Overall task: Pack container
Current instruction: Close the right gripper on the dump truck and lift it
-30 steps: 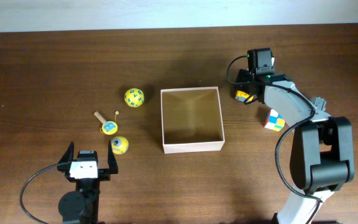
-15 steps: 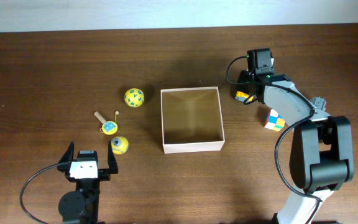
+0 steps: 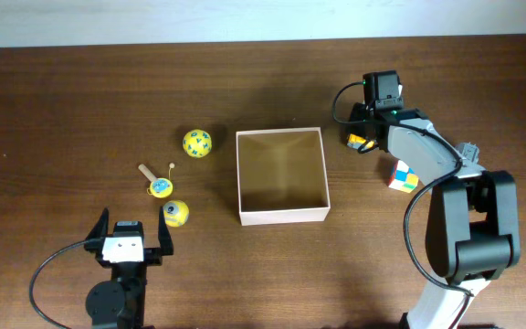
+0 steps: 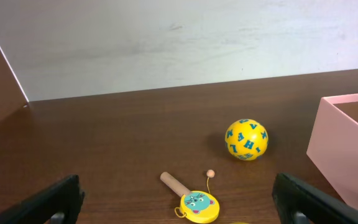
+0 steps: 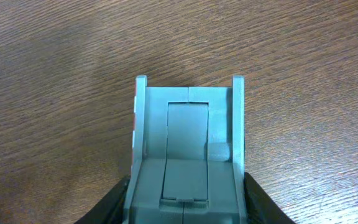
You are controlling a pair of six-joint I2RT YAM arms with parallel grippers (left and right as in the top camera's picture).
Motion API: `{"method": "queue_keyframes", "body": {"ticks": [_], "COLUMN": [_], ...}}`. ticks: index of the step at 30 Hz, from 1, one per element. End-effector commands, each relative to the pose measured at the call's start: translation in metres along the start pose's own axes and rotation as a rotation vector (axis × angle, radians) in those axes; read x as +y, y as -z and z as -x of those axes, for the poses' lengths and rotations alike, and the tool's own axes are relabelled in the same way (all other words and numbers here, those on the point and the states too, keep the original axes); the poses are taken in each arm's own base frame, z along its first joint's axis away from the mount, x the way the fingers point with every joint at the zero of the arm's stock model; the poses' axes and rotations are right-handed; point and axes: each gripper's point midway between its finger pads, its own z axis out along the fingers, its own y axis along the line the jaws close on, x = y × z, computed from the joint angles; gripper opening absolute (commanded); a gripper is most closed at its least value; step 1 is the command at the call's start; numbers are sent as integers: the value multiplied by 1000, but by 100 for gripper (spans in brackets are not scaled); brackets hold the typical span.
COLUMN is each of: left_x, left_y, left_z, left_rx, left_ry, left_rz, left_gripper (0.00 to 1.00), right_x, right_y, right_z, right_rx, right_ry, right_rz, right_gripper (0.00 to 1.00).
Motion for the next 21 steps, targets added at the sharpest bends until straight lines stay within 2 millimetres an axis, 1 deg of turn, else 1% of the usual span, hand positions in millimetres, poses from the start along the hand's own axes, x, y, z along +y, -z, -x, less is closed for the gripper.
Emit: {"method": "queue_keyframes", "body": {"ticks": [1,5,8,13,14,21], "left_x": [-3,-3,-3,-3,-3,-3], "left_y": [0,0,0,0,0,0], "left_z": [-3,-3,-3,-3,-3,-3], "left_rx": [3,3,3,3,3,3], "left_ry": [-16,-16,-16,-16,-16,-16], "left_rz": [-14,-14,-14,-14,-14,-14], "left_gripper": [99,99,99,99,99,99], "right_x": [0,2,4,10,12,19], "right_y": [-4,1,8,28,35,65], "right_z": [1,5,13,34,41,64], "right_rx": [6,13,13,12,9,6], "right_ry": [4,24,51,111,128,178], "right_rz": [-1,-5,-5,-4,-2,0], "right_gripper": [38,37,37,38,37,38]}}
